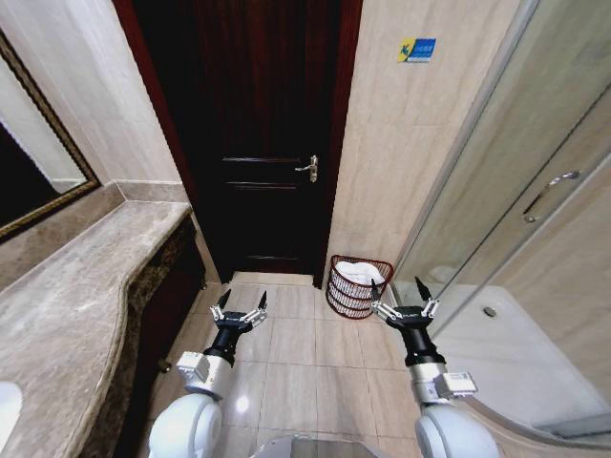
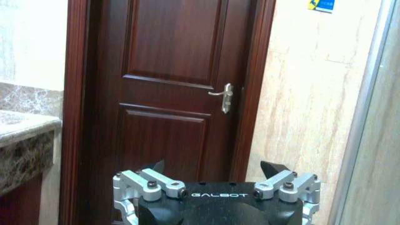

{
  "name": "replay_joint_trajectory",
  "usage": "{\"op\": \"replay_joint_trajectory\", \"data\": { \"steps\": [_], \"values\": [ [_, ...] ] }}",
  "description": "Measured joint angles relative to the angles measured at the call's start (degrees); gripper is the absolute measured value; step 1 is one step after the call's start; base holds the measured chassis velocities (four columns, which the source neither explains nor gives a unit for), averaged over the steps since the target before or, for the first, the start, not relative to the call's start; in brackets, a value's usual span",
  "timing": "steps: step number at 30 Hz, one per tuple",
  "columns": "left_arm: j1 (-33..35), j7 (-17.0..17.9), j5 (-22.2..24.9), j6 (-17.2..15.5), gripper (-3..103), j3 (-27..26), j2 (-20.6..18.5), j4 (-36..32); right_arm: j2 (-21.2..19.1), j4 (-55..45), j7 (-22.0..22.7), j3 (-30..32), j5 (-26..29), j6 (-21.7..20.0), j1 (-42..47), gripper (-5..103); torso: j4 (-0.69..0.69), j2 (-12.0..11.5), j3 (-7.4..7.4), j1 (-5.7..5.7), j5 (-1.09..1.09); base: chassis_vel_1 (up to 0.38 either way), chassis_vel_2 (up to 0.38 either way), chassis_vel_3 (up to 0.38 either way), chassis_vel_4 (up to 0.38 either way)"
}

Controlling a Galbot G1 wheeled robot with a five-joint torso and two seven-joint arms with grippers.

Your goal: Discard the used towel into the hamper.

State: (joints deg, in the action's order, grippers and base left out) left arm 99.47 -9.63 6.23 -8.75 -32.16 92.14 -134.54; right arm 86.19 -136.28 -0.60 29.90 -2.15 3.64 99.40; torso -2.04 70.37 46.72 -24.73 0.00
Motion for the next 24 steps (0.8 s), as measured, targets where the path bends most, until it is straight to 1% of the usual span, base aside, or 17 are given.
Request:
{"op": "replay_joint_trajectory", "data": {
  "steps": [13,24],
  "values": [
    [0.00,0.00,0.00,0.00,100,0.00,0.00,0.00,0.00,0.00,0.00,0.00,0.00,0.00,0.00,100,-0.01,0.00,0.00,0.00,0.01,0.037,-0.093,-0.031,0.096],
    [0.00,0.00,0.00,0.00,100,0.00,0.00,0.00,0.00,0.00,0.00,0.00,0.00,0.00,0.00,100,-0.01,0.00,0.00,0.01,0.00,0.099,-0.083,-0.101,0.094]
  ]
}}
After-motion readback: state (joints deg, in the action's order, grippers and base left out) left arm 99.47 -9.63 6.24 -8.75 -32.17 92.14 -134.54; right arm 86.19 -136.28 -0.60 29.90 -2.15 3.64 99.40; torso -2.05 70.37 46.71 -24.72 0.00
